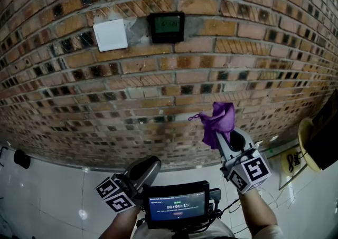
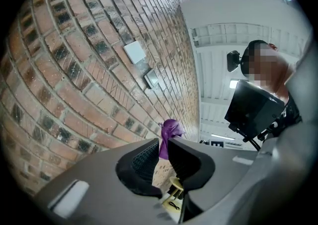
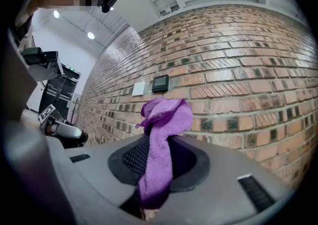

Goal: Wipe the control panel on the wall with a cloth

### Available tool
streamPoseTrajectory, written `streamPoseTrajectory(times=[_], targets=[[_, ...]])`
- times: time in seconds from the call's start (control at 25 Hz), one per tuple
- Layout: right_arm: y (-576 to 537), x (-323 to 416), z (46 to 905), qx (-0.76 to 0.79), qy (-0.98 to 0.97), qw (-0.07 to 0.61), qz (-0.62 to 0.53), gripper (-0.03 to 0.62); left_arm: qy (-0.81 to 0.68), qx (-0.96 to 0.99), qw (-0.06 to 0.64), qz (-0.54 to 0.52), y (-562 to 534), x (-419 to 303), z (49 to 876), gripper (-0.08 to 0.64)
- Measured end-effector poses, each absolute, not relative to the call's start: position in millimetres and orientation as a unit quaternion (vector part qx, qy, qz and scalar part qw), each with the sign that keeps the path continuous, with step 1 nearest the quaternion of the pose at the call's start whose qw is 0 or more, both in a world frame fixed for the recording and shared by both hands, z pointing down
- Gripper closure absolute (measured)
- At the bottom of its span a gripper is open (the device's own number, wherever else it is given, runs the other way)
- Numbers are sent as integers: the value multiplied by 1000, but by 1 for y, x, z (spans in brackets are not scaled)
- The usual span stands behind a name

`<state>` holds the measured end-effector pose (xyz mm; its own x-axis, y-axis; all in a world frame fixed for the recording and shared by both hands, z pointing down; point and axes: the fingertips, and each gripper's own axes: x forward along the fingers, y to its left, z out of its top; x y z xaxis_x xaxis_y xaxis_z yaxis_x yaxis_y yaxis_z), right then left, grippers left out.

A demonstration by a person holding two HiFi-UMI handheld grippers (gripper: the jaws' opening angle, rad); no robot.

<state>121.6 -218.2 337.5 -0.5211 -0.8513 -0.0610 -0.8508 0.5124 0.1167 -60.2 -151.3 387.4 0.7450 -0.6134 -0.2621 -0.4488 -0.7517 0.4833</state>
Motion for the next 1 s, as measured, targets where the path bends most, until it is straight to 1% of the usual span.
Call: streamPoseTrajectory(times=[0.76, 1.0], targets=[[-202, 121, 371, 486, -873, 19, -29, 492, -285, 913, 205, -208, -148, -55, 390, 503], [-195, 116, 384, 479, -877, 37, -21, 492, -285, 911, 213, -207, -147, -55, 395, 503]])
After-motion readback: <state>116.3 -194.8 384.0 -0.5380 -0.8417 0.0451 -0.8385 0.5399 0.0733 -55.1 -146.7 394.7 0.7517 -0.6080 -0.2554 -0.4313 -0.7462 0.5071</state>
